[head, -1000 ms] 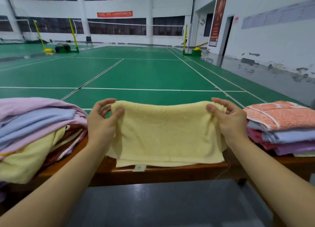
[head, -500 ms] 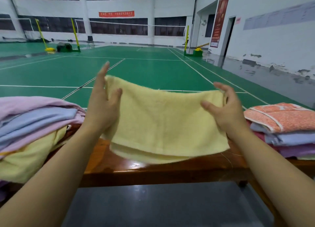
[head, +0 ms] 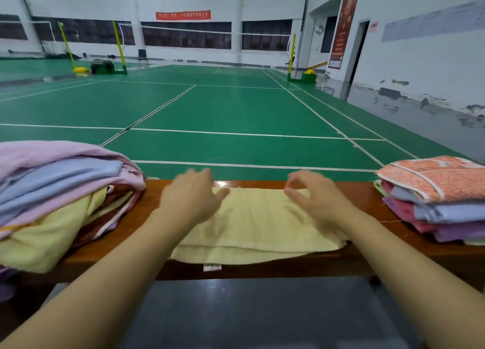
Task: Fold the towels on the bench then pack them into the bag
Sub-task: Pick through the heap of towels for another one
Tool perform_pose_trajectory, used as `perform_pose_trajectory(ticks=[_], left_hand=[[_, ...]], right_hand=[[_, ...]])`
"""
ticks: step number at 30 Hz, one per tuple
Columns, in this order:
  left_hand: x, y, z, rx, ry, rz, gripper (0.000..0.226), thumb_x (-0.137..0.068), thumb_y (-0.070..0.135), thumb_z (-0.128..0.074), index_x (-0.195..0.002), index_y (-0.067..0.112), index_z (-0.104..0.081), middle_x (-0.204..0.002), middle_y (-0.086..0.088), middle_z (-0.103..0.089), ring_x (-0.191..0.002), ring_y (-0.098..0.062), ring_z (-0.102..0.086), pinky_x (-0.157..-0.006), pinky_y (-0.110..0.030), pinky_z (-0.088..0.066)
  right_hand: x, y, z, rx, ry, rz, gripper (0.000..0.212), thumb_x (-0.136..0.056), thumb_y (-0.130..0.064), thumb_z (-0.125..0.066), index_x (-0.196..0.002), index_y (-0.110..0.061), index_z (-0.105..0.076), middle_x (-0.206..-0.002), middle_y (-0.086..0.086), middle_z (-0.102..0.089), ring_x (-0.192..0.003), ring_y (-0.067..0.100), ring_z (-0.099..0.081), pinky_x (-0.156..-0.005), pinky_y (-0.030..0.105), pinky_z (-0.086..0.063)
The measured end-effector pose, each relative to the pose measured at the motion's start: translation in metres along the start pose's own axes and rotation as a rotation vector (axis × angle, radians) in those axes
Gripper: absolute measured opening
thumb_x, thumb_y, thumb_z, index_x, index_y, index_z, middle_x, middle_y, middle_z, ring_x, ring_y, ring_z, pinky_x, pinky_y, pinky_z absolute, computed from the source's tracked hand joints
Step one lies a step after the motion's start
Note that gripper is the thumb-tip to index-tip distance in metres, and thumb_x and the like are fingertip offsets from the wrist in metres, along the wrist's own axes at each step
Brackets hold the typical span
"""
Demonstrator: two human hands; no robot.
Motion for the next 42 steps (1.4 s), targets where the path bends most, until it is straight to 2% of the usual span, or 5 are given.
perform_pose_trajectory(ticks=[8, 15, 20, 28, 42], left_hand=[[0.026, 0.036, -0.065, -0.136, -0.286, -0.038, 0.081, -0.094, 0.078, -0.015, -0.152, 0.023, -0.028, -0.158, -0.016, -0.026, -0.142, -0.039, -0.030, -0.112, -0.055, -0.030], [-0.011, 0.047, -0.090, 0.133, -0.377, -0.304, 0.051, -0.107, 0.042, -0.031, -0.157, 0.043, -0.021, -0.170, 0.011, -0.004, -0.156, -0.020, 0.005, -0.122, -0.059, 0.006], [-0.015, 0.047, -0.073, 0.241, -0.305, -0.411, 0.051, -0.101, 0.026, -0.045, -0.150, 0.042, -0.040, -0.167, 0.008, -0.019, -0.154, -0.017, -0.012, -0.126, -0.045, -0.006], [0.007, 0.000, -0.063, -0.061, -0.372, 0.097, 0.120, -0.078, 0.091, -0.039, -0.160, 0.010, -0.007, -0.166, -0.019, -0.009, -0.151, -0.039, -0.015, -0.119, -0.051, -0.024], [-0.028, -0.016, -0.061, 0.132, -0.147, 0.098, 0.110, -0.080, 0.090, -0.037, -0.148, 0.004, -0.037, -0.153, -0.020, -0.036, -0.138, -0.037, -0.037, -0.113, -0.049, -0.036]], right_hand=[[0.016, -0.037, -0.053, 0.170, -0.412, 0.071, 0.043, -0.100, -0.064, -0.037, -0.139, -0.047, -0.044, -0.147, -0.014, -0.041, -0.136, 0.013, -0.037, -0.112, 0.044, -0.038], [0.019, -0.047, -0.024, 0.084, -0.492, -0.102, 0.038, -0.106, -0.052, -0.037, -0.117, -0.028, -0.065, -0.106, 0.003, -0.070, -0.086, 0.020, -0.068, -0.078, 0.039, -0.059], [0.002, -0.007, -0.021, 0.204, -0.280, -0.282, 0.042, -0.094, -0.059, -0.055, -0.097, -0.021, -0.073, -0.098, 0.001, -0.074, -0.088, 0.022, -0.067, -0.083, 0.041, -0.058], [0.002, 0.009, -0.043, -0.045, -0.353, -0.408, 0.060, -0.074, -0.064, -0.078, -0.090, -0.007, -0.079, -0.093, 0.012, -0.076, -0.080, 0.023, -0.069, -0.071, 0.034, -0.052], [0.007, 0.012, -0.035, -0.381, -0.225, -0.422, 0.035, -0.080, -0.052, -0.080, -0.076, -0.017, -0.081, -0.094, 0.002, -0.075, -0.096, 0.024, -0.066, -0.079, 0.036, -0.050]])
Point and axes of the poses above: each hand's wrist, its own x-axis away from the middle knuckle, its own z-axis out of the back of the hand, y = z × x, the point moved 10 cm from there along -x, towards the middle knuckle
